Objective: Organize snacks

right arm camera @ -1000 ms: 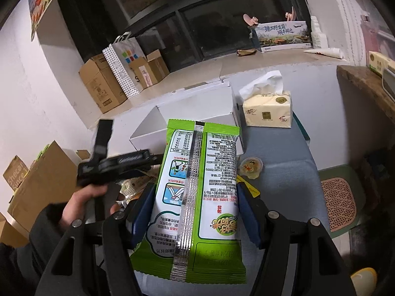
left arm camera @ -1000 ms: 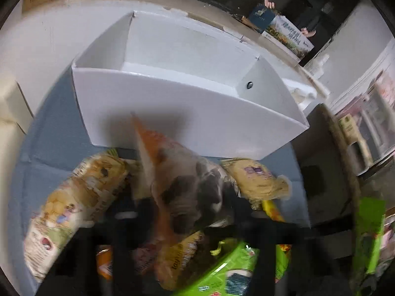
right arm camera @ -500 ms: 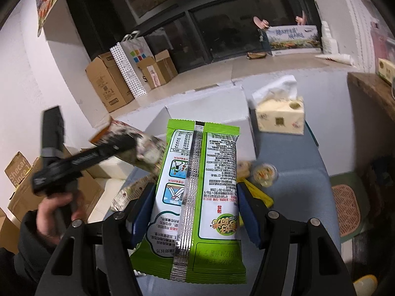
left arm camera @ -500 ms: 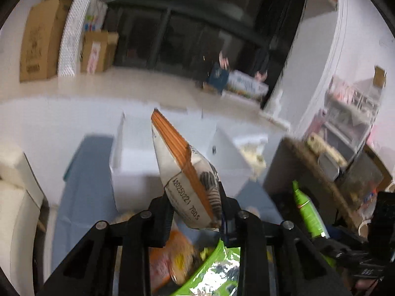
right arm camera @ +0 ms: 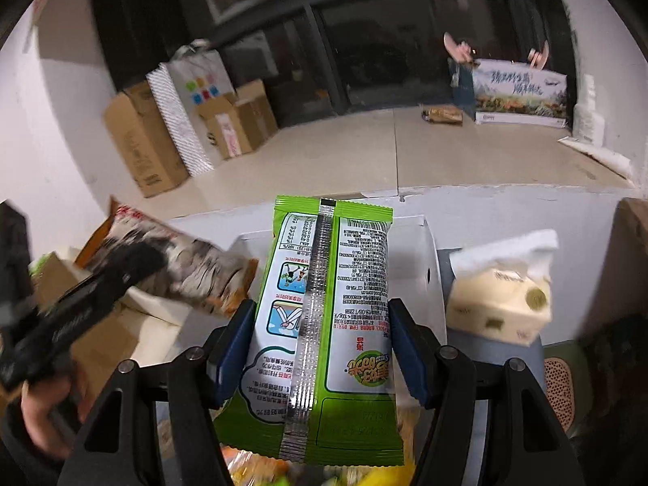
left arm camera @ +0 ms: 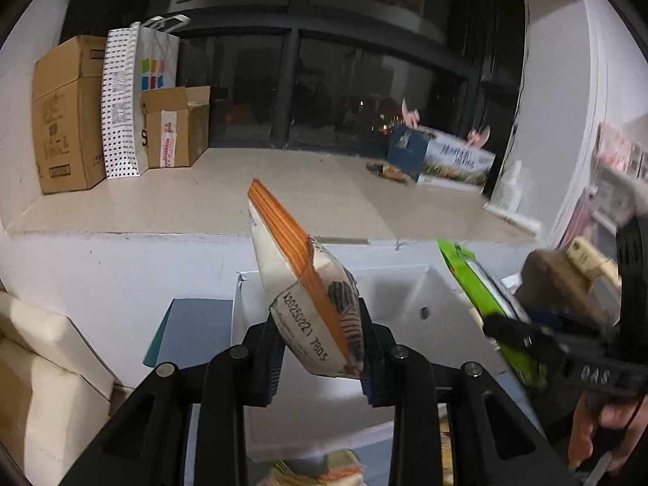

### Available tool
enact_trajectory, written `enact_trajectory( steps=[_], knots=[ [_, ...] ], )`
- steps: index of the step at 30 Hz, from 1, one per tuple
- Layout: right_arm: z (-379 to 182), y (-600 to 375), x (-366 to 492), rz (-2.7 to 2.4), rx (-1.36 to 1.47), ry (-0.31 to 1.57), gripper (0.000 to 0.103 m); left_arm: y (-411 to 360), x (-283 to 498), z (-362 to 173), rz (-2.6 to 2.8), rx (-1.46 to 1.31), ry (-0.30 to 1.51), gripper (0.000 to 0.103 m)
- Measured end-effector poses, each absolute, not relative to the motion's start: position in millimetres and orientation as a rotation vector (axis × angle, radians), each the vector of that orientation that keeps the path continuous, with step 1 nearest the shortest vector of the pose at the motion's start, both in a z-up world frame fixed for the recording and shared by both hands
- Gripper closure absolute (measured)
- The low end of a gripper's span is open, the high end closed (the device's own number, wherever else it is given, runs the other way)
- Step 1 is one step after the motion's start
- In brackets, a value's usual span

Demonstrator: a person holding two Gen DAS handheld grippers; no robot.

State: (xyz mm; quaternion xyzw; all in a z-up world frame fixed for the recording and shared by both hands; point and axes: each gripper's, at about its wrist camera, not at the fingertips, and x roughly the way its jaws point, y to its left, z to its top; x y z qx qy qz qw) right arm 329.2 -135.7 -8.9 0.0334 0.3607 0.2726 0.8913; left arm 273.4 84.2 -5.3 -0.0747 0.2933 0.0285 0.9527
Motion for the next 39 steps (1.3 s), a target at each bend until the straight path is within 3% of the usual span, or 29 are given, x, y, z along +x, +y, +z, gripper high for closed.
enact_trajectory(
  steps=[1, 2, 3, 5, 6, 13, 20, 25, 32, 39],
  knots=[
    [-13.0, -130.2, 341.1, 0.561, 0.057, 0.744, 0.027, 85.2, 279.5, -9.0, 0.065, -0.145, 0.612, 0.063],
    [-16.8, -127.1, 348.7, 0.548, 0.051, 0.745, 0.011, 86.2, 287.8, -13.8, 0.080, -0.136, 0.642, 0.049],
    [-18.1, -125.9, 352.5, 0.536, 0.045, 0.751, 0.001, 86.9, 292.3, -17.3, 0.092, -0.126, 0.661, 0.028],
    [-22.0, -125.5, 356.5, 0.511, 0.013, 0.751, 0.000, 86.9, 290.9, -16.1, 0.106, -0.095, 0.642, 0.005],
    [-23.5, -126.3, 356.3, 0.512, 0.010, 0.755, 0.000, 86.3, 286.8, -13.9, 0.104, -0.080, 0.621, 0.003],
    [-16.8, -147.0, 319.0, 0.591, 0.052, 0.703, 0.000, 95.1, 255.2, 3.7, 0.052, -0.122, 0.611, 0.000],
    [8.9, -177.1, 249.0, 0.648, 0.128, 0.580, 0.000, 95.4, 180.1, 16.0, 0.019, -0.139, 0.552, 0.000],
    [-6.4, -195.8, 189.2, 0.696, 0.200, 0.595, 0.000, 87.6, 124.3, 12.3, -0.012, -0.117, 0.536, 0.000],
    [-45.7, -202.9, 122.0, 0.678, 0.149, 0.621, 0.000, 54.9, 64.3, -29.6, -0.203, -0.123, 0.607, 0.000],
    [-52.5, -238.0, 83.0, 0.660, 0.187, 0.577, 0.000, 8.9, 70.5, -86.9, -0.396, -0.003, 0.780, 0.000]
  ],
)
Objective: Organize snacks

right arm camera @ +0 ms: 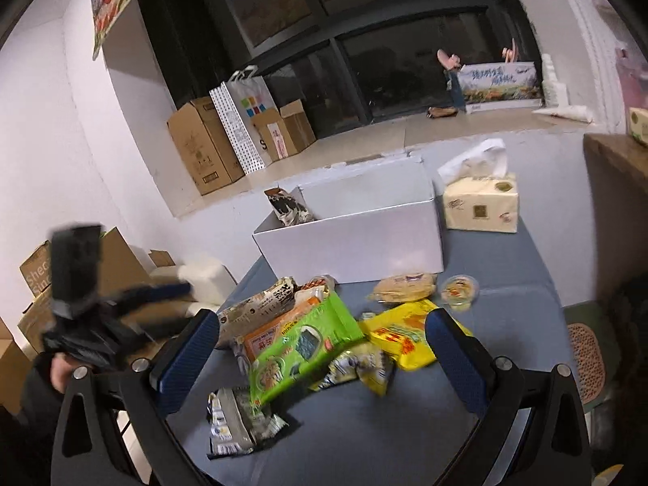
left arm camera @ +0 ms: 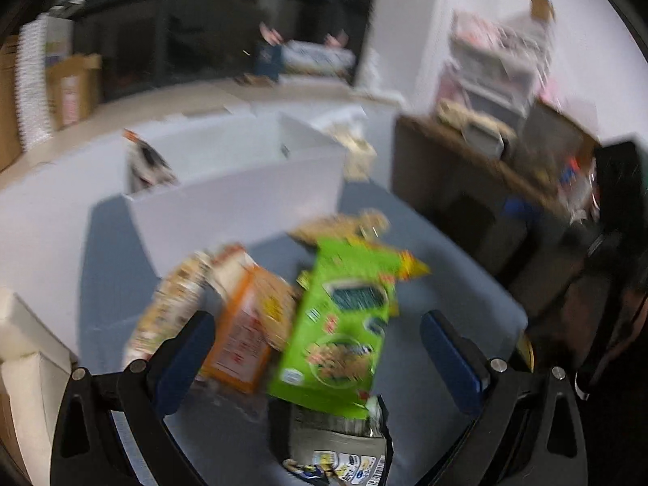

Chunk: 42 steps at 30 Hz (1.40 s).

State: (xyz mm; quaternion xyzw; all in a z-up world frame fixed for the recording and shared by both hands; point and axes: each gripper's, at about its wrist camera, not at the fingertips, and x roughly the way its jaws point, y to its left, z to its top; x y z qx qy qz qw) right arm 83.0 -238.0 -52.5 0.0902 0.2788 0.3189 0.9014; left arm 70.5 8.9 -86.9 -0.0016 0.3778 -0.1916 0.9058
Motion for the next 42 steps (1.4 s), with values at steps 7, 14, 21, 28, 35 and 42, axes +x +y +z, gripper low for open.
enact_trajectory(
  steps=[7, 14, 21, 28, 35, 42],
  knots=[
    [-38.5, -268.6, 58.0, 0.636, 0.210, 0.507, 0.000, -25.5, 100.8, -124.7, -0.517, 0.067, 0.859, 0.000],
    [-41.1, -280.2, 52.8, 0.621, 0.211, 0.510, 0.000, -35.1, 127.9, -147.4, -0.518, 0.097, 0.929, 0.001],
    [-47.5, -280.1, 54.9, 0.616, 0.211, 0.535, 0.000, -31.4, 118.2, -143.0, -0.555, 0.108, 0.893, 0.038],
    [-62.6, -265.5, 86.1, 0.568, 0.140, 0.619, 0.000, -16.6, 89.5, -104.9, -0.495, 0.078, 0.757, 0.039],
    [-95.3, -193.7, 185.1, 0.542, -0.100, 0.833, 0.000, 22.7, 47.1, -57.8, -0.356, -0.022, 0.577, 0.039],
    [-138.7, -130.5, 265.0, 0.495, -0.223, 1.014, 0.000, 61.5, 16.0, -34.4, -0.263, -0.088, 0.475, 0.039]
  ],
)
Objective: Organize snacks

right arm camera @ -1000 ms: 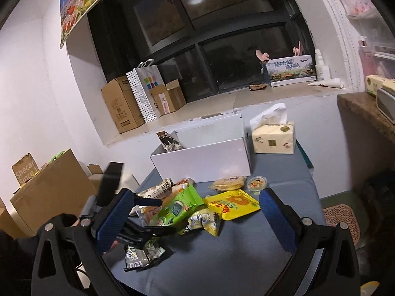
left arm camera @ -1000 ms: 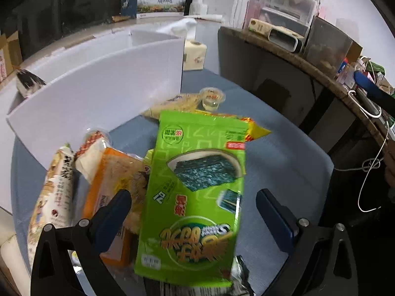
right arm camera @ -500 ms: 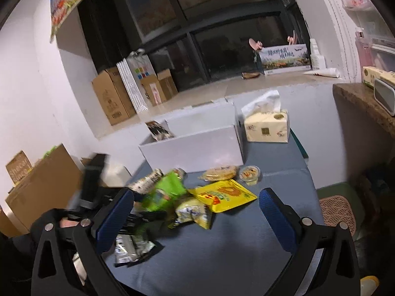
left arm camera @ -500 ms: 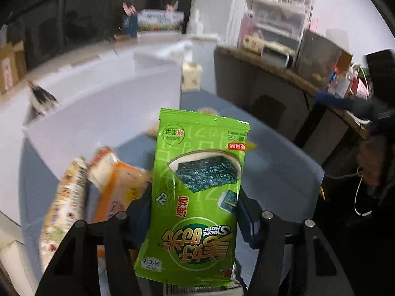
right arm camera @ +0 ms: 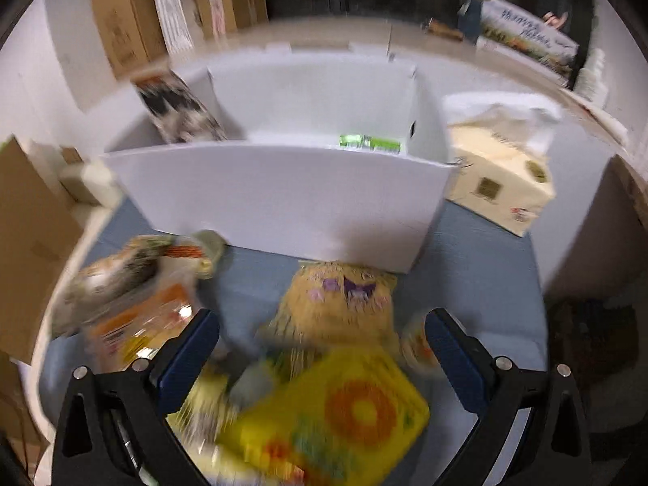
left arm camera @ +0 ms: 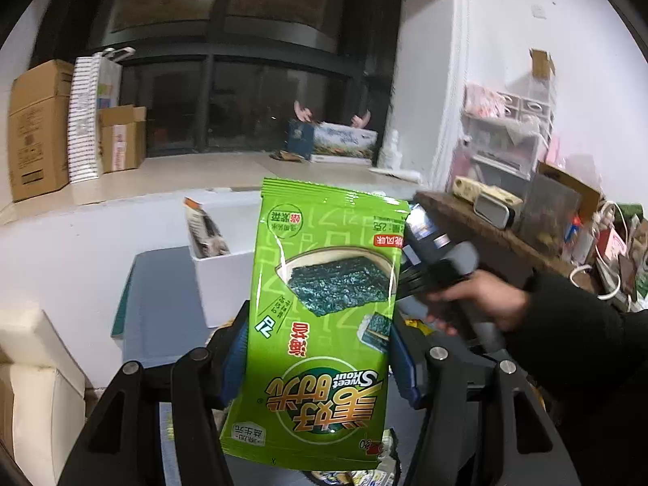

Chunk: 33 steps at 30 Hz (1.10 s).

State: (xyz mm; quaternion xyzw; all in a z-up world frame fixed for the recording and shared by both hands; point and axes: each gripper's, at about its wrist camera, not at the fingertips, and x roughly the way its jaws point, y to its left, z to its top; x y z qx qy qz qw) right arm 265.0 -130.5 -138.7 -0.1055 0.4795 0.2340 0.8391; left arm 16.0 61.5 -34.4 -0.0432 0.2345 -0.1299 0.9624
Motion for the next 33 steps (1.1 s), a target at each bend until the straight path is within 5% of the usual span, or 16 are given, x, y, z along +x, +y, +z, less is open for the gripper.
enact_trajectory(
  steps=[4, 7, 11, 23, 28, 33],
  knots=[
    [-166.5, -116.3, 287.3, 0.447, -0.270, 1.124, 0.001, 73.7, 8.7, -32.3, -0.252, -0.111, 0.466, 0.039],
    [-185.2, -116.9, 294.3, 0.400, -0.302, 1.205, 0.026, 78.4, 6.8, -33.3, -0.244, -0.117, 0.465, 0.039],
    [-178.3, -130.7, 282.4, 0.450, -0.245, 1.177, 0.031, 79.5, 10.6, -36.1, -0.250, -0.133, 0.467, 0.039],
    [-55.1, -204.0, 218.1, 0.568, 0.048, 0.862, 0.032, 67.3, 84.6, -14.9, -0.224, -0.152, 0.480, 0.039],
    [-3.3, -179.1, 249.8, 0.561, 0.037, 0.759, 0.032, 58.8, 162.8, 9.3, -0.209, -0.167, 0.502, 0.039],
    [-10.3, -148.1, 321.3, 0.525, 0.046, 0.826, 0.032, 52.0, 243.1, 10.5, -0.182, -0.182, 0.562, 0.039]
  ],
)
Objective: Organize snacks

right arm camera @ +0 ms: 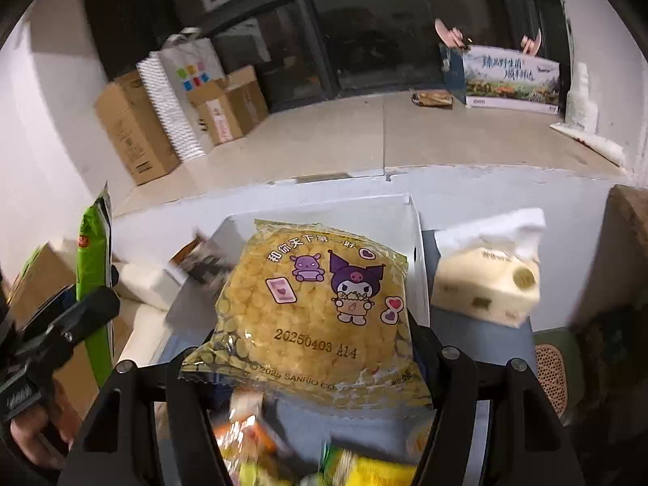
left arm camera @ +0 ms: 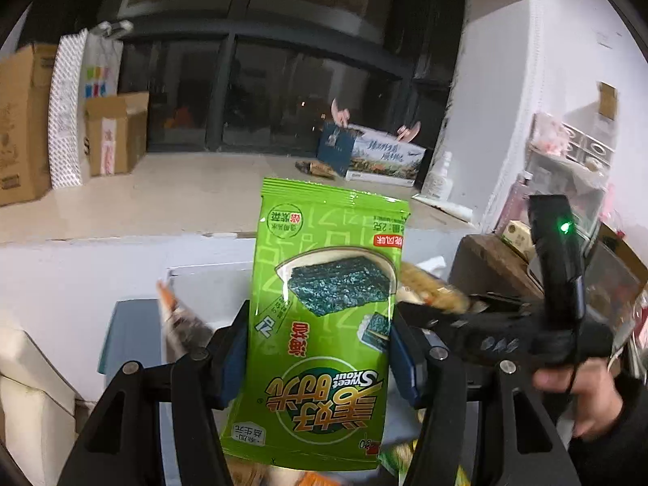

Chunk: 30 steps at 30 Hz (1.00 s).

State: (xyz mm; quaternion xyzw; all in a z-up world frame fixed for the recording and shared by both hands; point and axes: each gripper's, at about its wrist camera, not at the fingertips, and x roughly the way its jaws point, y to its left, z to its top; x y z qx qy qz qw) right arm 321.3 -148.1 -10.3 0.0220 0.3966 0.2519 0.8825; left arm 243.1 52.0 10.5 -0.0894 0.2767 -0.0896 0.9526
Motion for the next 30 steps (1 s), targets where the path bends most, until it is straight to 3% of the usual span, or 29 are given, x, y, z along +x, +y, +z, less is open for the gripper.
enact_trajectory(
  steps=[1, 3, 5, 18, 25, 30],
  knots=[
    [-18.0, -142.4, 332.0, 0.520, 0.029, 0.838, 0.032, 51.6, 254.9, 8.4, -0.173, -0.180, 0.573, 0.038],
    [-25.8, -133.0, 349.7, 0.510, 0.005, 0.848, 0.028, 48.6, 276.9, 0.5, -0.132, -0.127, 0.614, 0.018],
    [-32.2, -131.0, 361.5, 0.498, -0.008, 0.831, 0.001, 54.3, 291.5, -8.5, -0.100, -0.135, 0.656, 0.000],
    [-13.5, -164.2, 343.3, 0.564, 0.077, 0.760, 0.000, 94.2, 249.4, -2.2, -0.094, -0.218, 0.627, 0.000],
    [8.9, -201.4, 246.7, 0.623, 0.079, 0.608, 0.000, 78.6, 144.9, 12.1, -0.137, -0.133, 0.511, 0.000],
    [-16.5, -229.6, 170.9, 0.635, 0.138, 0.579, 0.000, 70.4, 75.4, -14.3, -0.165, -0.158, 0.505, 0.000]
  ],
)
